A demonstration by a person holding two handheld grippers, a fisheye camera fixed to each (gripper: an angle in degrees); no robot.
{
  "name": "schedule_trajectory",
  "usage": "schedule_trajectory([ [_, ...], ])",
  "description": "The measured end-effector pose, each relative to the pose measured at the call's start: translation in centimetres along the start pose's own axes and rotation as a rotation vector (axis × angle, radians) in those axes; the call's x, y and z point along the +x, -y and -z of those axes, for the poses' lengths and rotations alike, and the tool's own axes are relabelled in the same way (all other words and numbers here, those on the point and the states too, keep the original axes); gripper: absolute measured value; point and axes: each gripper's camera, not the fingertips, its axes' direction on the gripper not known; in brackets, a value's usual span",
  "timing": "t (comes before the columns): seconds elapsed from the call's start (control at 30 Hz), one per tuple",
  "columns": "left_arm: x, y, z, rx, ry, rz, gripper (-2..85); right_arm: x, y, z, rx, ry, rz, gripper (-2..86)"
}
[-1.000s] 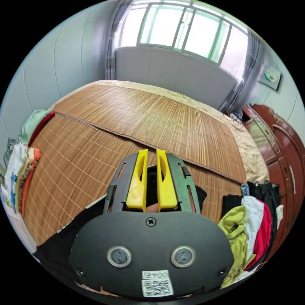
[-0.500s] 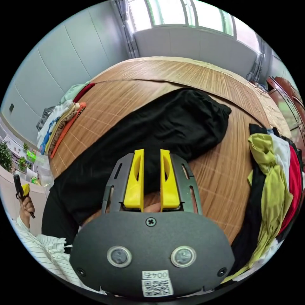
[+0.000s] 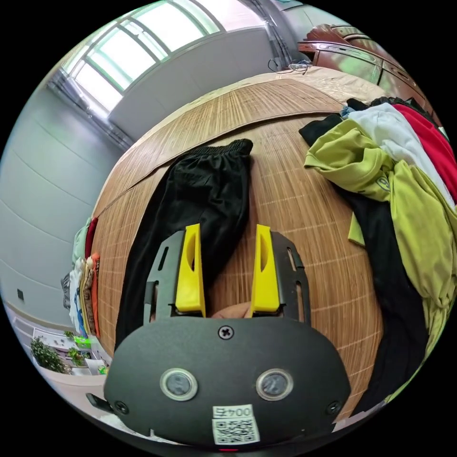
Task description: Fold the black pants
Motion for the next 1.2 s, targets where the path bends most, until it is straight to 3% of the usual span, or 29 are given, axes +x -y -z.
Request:
schedule_trajectory([
  [0.2, 2.9, 1.1, -0.9, 0.011, 0.105, 0.014, 13.9, 0.6, 5.9, -2.3, -0.074, -0.029, -0.030, 14.5],
  [0.27, 2.1, 1.6, -0.6, 0.008, 0.063, 0.060, 10.4, 0.3, 7.3, -3.6, -0.161, -0.032, -0.007, 6.6],
  [0.37, -0.3, 2.8, -0.4, -0.050, 0.002, 0.160, 5.6, -0.8, 7.9, -3.7, -0.220, -0.147, 0.130, 3.4],
  [0.47, -2.1, 4.5, 0.1, -0.086, 0.082, 0.115, 3.8, -0.6, 7.2, -2.3, -0.227, -0.202, 0.201, 2.9],
  [0.6, -4.2, 8.8, 0.1, -0.158, 0.229, -0.036, 3.0, 2.6, 4.9, 0.5, -0.225, -0.199, 0.132, 2.7],
  [0.93, -10.0, 15.1, -0.9, -0.308, 0.445, -0.622, 2.4, 10.5, -15.9, 13.4, -0.211, -0.118, -0.141, 3.0],
  [1.07, -13.3, 15.0, -0.2, -0.336, 0.313, -0.551, 2.5, 11.6, -25.1, 17.6, -0.193, -0.047, -0.233, 4.6],
  [1.2, -16.6, 13.7, 1.5, -0.349, 0.162, -0.409, 3.1, 12.3, -28.4, 19.9, -0.204, 0.014, -0.222, 6.5],
])
